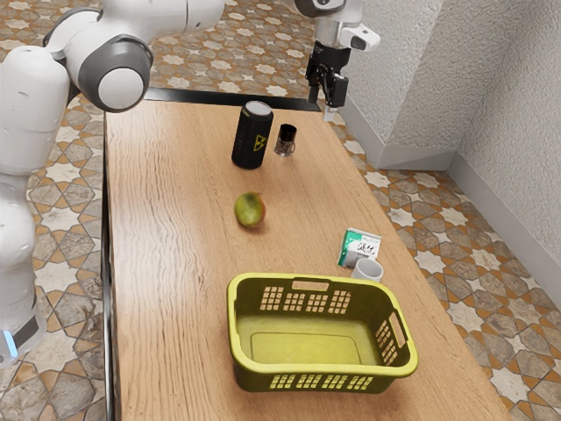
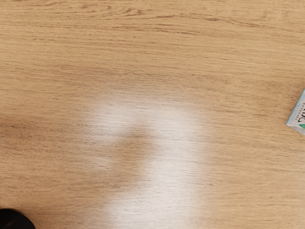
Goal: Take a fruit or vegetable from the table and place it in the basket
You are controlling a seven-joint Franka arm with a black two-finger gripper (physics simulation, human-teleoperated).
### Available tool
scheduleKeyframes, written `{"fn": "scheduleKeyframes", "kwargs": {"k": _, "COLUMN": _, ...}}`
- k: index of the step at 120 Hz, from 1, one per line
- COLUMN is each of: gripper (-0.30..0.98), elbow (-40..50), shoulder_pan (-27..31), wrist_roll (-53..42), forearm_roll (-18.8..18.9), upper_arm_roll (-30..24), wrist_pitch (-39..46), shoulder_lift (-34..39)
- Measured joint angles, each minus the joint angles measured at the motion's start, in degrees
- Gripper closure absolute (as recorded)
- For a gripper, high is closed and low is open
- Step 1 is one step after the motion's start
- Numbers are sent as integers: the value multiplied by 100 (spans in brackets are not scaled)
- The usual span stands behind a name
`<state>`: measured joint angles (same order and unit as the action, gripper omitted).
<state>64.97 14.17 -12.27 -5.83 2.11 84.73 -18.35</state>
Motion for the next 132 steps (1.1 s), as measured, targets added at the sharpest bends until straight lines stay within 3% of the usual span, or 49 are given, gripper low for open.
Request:
{"fn": "scheduleKeyframes", "kwargs": {"k": 49, "gripper": 0, "elbow": -142, "shoulder_pan": 6, "wrist_roll": 82, "forearm_roll": 26, "upper_arm_roll": -21, "wrist_pitch": -71, "shoulder_lift": 13}}
{"fn": "scheduleKeyframes", "kwargs": {"k": 59, "gripper": 0, "elbow": -669, "shoulder_pan": -37, "wrist_roll": 285, "forearm_roll": 1, "upper_arm_roll": -66, "wrist_pitch": -150, "shoulder_lift": 566}}
{"fn": "scheduleKeyframes", "kwargs": {"k": 66, "gripper": 0, "elbow": -763, "shoulder_pan": -441, "wrist_roll": 535, "forearm_roll": -43, "upper_arm_roll": -208, "wrist_pitch": -210, "shoulder_lift": 725}}
{"fn": "scheduleKeyframes", "kwargs": {"k": 80, "gripper": 0, "elbow": -702, "shoulder_pan": -1295, "wrist_roll": 1111, "forearm_roll": 38, "upper_arm_roll": -284, "wrist_pitch": -268, "shoulder_lift": 307}}
{"fn": "scheduleKeyframes", "kwargs": {"k": 104, "gripper": 0, "elbow": -512, "shoulder_pan": -1368, "wrist_roll": 1827, "forearm_roll": 395, "upper_arm_roll": -279, "wrist_pitch": -185, "shoulder_lift": -584}}
{"fn": "scheduleKeyframes", "kwargs": {"k": 132, "gripper": 0, "elbow": -169, "shoulder_pan": -1458, "wrist_roll": 2255, "forearm_roll": 349, "upper_arm_roll": -259, "wrist_pitch": -7, "shoulder_lift": -842}}
